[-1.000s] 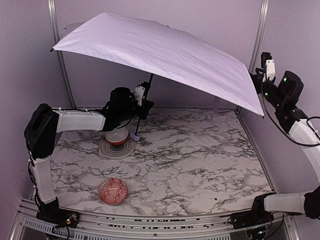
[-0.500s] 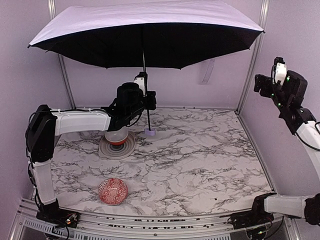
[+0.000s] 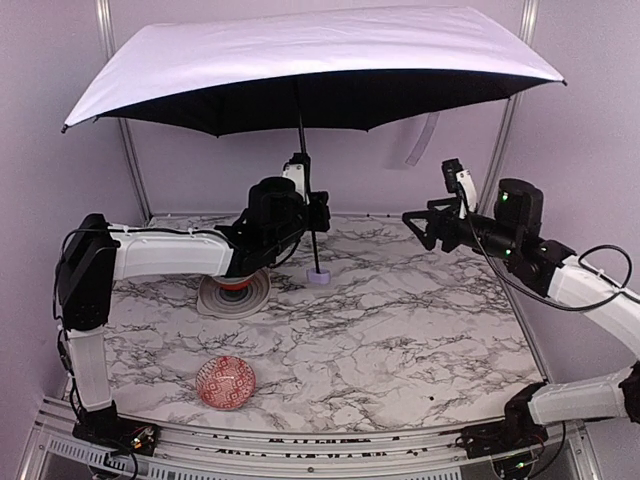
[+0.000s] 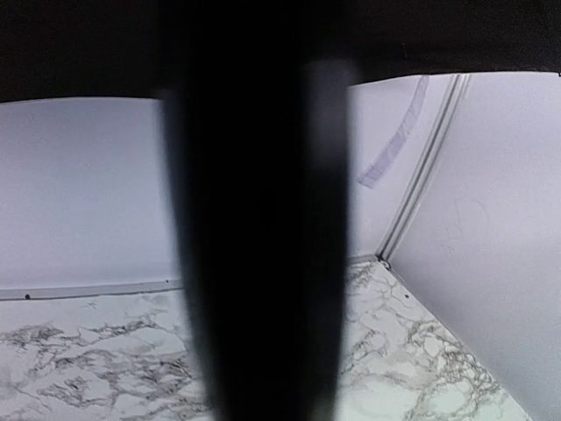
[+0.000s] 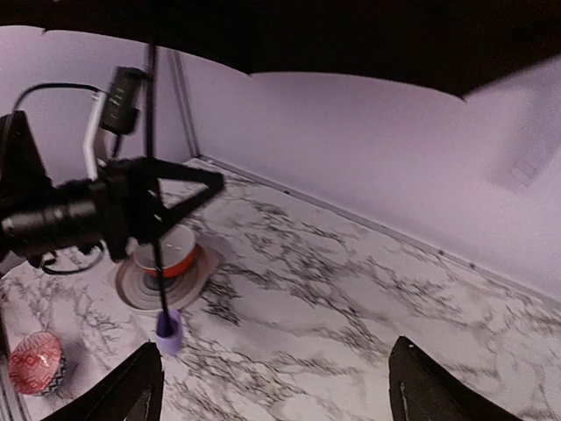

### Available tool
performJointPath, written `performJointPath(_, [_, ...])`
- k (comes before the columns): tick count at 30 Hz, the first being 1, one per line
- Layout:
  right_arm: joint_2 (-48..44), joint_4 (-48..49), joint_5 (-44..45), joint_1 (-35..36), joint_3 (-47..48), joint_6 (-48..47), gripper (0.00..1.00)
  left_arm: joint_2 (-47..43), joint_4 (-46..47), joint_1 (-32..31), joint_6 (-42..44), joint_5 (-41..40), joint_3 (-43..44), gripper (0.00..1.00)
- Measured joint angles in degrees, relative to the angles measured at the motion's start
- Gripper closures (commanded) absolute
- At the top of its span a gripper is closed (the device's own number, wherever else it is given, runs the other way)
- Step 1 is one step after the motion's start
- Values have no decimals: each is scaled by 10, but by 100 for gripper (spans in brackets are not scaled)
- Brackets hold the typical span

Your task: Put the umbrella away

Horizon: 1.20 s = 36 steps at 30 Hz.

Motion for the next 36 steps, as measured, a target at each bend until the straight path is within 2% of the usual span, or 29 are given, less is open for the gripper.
performJointPath(3, [59, 39, -70, 57, 56, -12, 14, 0, 5, -33, 1, -8, -31, 100])
performJointPath(7, [120, 130, -122, 76, 112, 18, 15, 0, -2, -80, -2, -34, -80, 100])
performJointPath(14, [237, 190, -123, 109, 208, 56, 17, 0, -23, -141, 6, -94, -106, 100])
performJointPath(17, [258, 190, -106, 118, 216, 62, 23, 0, -23, -152, 7, -105, -106, 100])
performJointPath(21, [266, 191, -77, 120, 216, 67, 48, 0, -23, -156, 4, -113, -106, 100])
performJointPath(23, [266, 200, -71, 120, 216, 69, 55, 0, -23, -158, 3, -118, -106, 100])
performJointPath(29, [266, 224, -74, 122, 210, 83, 50, 0, -23, -167, 3, -126, -106, 100])
performJointPath(31, [266, 228, -78, 122, 210, 86, 60, 0, -23, -172, 7, -134, -106, 100])
performJointPath(34, [266, 240, -92, 123, 210, 92, 91, 0, -23, -176, 15, -141, -106, 100])
performJointPath(36, [266, 244, -104, 126, 209, 107, 100, 0, -25, -177, 19, -145, -106, 100])
